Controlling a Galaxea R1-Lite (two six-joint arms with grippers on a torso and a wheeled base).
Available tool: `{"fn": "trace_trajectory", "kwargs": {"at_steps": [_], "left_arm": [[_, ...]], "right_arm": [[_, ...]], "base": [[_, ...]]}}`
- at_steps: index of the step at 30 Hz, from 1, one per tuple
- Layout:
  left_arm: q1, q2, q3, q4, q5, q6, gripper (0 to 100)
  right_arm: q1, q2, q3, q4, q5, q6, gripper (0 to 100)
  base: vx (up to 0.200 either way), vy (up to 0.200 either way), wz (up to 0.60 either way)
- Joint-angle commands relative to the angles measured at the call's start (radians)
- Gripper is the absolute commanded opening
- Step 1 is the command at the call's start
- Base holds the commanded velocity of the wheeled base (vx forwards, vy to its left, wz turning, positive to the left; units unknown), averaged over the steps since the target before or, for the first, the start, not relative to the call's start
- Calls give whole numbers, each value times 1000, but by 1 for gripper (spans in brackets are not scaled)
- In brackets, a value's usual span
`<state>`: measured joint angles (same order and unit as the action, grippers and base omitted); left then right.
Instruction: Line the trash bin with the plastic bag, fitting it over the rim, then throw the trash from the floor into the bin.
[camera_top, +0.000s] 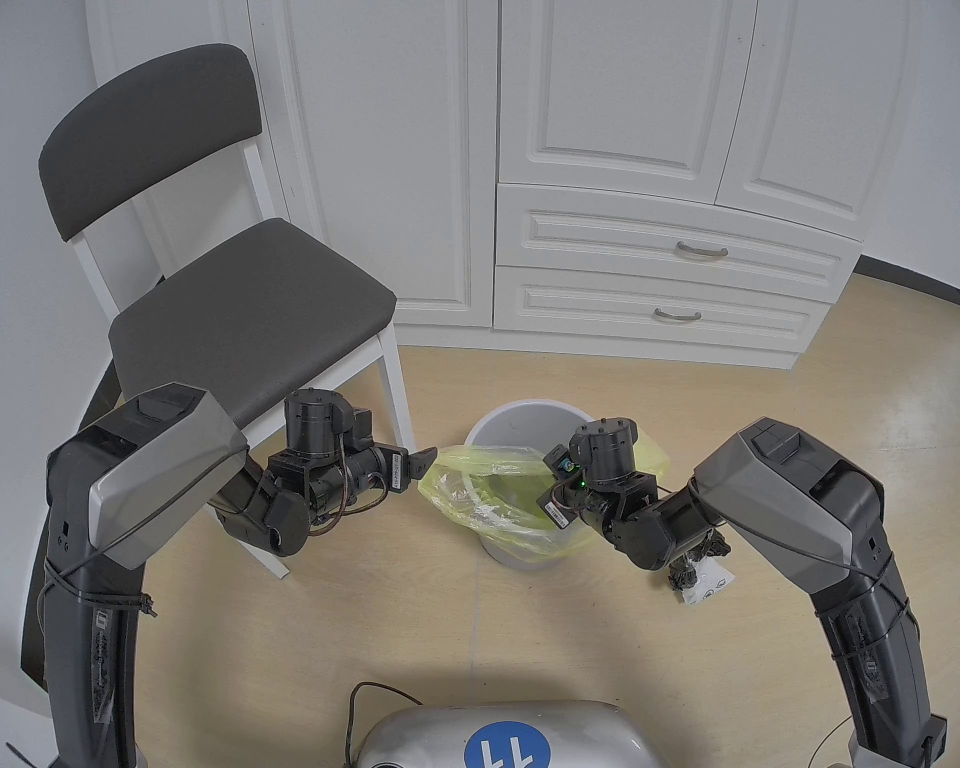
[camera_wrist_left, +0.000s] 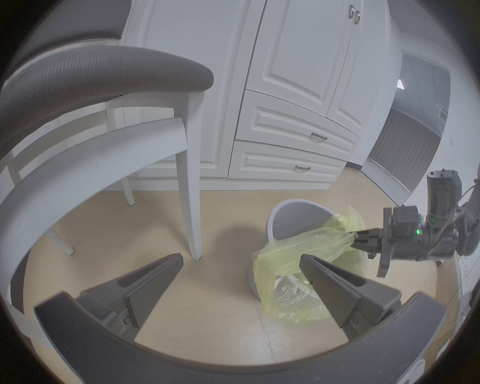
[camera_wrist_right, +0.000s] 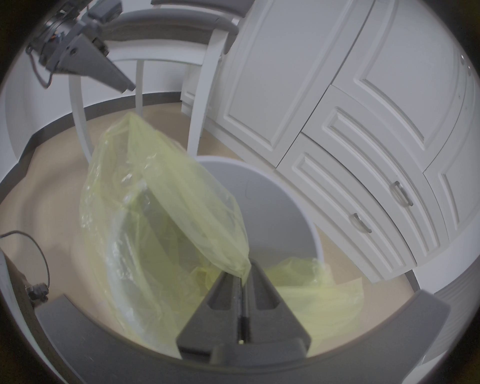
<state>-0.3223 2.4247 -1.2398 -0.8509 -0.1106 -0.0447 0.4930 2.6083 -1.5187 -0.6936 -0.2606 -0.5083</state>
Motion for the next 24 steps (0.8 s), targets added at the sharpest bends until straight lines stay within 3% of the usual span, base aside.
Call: {"fn": "trace_trajectory", "kwargs": {"at_steps": [1,4,9,16,24], "left_arm": [[-3,-21,5,-2,0,-1,100],[-4,-22,8,-4,2,0,100],[-6,-59,23,-5,2,2,100],[-23,-73,46,-39,2,2,100],[-32,-79,46,-45,2,2,100]], "right_arm": [[-14,-16,-54,3,0,5,0],[-19,10,-132,8,-2,33,0],[-17,219,-481,16,-126,128,0],[-24,257,-481,-75,-152,243,0],[-24,239,-481,-218,-147,252,0]], "base": [[0,0,0],[0,0,0],[0,0,0],[0,0,0],[0,0,0]]}}
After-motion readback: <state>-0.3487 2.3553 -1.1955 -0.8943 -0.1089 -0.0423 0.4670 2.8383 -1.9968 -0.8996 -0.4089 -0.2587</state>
